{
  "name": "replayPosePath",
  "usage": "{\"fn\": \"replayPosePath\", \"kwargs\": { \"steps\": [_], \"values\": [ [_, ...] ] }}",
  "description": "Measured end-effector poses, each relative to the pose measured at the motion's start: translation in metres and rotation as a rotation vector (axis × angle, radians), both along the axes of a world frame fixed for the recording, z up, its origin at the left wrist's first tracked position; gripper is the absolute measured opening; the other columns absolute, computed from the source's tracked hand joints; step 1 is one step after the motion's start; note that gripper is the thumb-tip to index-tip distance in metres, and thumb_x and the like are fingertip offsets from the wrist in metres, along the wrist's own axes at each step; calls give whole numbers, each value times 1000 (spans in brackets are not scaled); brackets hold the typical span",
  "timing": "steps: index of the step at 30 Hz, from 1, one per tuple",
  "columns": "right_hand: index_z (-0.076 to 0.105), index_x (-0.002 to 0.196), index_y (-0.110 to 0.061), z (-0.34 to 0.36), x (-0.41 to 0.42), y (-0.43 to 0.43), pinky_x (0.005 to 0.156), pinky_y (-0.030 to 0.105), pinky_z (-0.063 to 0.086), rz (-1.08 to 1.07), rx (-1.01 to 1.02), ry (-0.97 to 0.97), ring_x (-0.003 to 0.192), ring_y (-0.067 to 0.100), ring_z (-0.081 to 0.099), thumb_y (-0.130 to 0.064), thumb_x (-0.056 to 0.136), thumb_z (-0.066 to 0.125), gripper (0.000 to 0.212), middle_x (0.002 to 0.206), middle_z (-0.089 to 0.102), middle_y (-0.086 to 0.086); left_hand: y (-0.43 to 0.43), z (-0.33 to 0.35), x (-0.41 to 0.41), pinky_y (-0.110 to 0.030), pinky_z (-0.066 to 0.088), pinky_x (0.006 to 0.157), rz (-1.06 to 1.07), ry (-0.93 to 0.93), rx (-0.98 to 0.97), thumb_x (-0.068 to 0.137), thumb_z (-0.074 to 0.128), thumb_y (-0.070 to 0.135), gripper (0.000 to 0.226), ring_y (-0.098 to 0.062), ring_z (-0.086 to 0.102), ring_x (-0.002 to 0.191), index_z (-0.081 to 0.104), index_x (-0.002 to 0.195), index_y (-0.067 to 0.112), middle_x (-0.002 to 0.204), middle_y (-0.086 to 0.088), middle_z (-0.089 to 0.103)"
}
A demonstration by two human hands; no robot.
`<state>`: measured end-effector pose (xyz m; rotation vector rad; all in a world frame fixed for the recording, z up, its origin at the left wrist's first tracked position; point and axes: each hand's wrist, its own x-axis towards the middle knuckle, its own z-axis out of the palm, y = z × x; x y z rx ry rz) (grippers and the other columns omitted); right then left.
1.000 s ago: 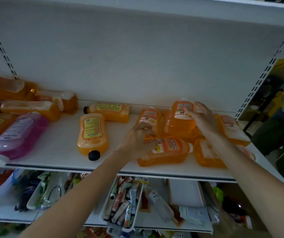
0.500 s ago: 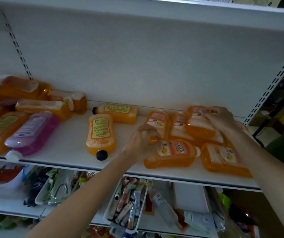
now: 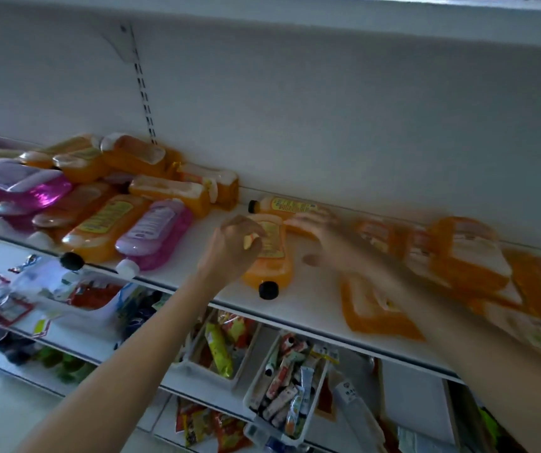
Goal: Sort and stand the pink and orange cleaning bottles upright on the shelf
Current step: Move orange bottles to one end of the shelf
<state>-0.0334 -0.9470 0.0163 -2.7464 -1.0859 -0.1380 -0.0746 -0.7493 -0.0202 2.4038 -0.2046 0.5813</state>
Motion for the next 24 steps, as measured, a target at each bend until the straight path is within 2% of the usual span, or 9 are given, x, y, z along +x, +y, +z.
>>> {"fn": "replayPosePath", "kwargs": {
  "steps": [4,8,11,13,15,18,21,23,24],
  "values": [
    [20,147,-37,-24,6,49,113,41,21,167,-315,68,143,22,5,-14,80,68,85,158,4,0,50,-16,-4,-26,42,75,27,54,81,75,56,-10,33,-30,61,92,70,98,9,104,-13,63],
    [17,147,-38,-25,13,79,113,43,22,179,-389,84,144,22,-3,-39,77,72,89,158,-3,-1,81,-29,-8,-24,42,81,-21,70,128,68,48,-18,51,-30,60,100,66,108,8,109,-14,62],
    [15,148,-33,-25,15,89,114,44,19,170,-389,76,145,21,-1,-28,86,62,78,158,3,1,89,-30,-5,-25,39,85,-72,74,130,70,54,-13,48,-32,57,105,61,115,5,115,-16,58],
    [23,147,-26,-24,11,94,116,38,15,147,-204,133,145,19,8,-25,83,67,78,157,14,2,91,-32,0,-33,43,90,-129,76,119,68,60,-5,52,-35,54,108,57,119,5,119,-17,55],
    [38,140,-26,-12,6,98,109,26,25,118,82,242,137,13,28,-26,75,76,75,147,35,-5,92,-34,7,-46,43,96,-163,82,117,67,70,6,65,-37,47,117,49,128,7,129,-17,48],
    [54,110,-40,21,-4,101,84,16,39,28,461,523,103,-4,53,-40,63,80,54,107,57,-27,91,-33,13,-33,33,100,-182,105,31,65,81,21,88,-23,35,126,34,138,7,139,-13,36],
    [59,89,-31,27,-7,102,74,29,50,-22,774,866,79,2,63,-37,65,67,27,78,66,-19,89,-30,9,-22,41,83,-240,122,-54,61,83,40,90,-12,49,109,36,133,12,120,1,49],
    [64,89,-27,23,-5,108,80,45,52,-123,888,847,80,14,66,-35,76,66,15,81,69,-6,88,-30,2,-22,49,76,-293,233,-140,65,80,43,79,-10,60,95,40,128,18,107,7,58],
    [64,89,-27,22,-4,112,80,47,53,-179,929,767,78,14,65,-35,81,64,11,83,68,-5,87,-31,0,-19,51,75,-294,259,-187,68,78,41,73,-9,63,92,40,127,19,104,8,61]
  ]
}}
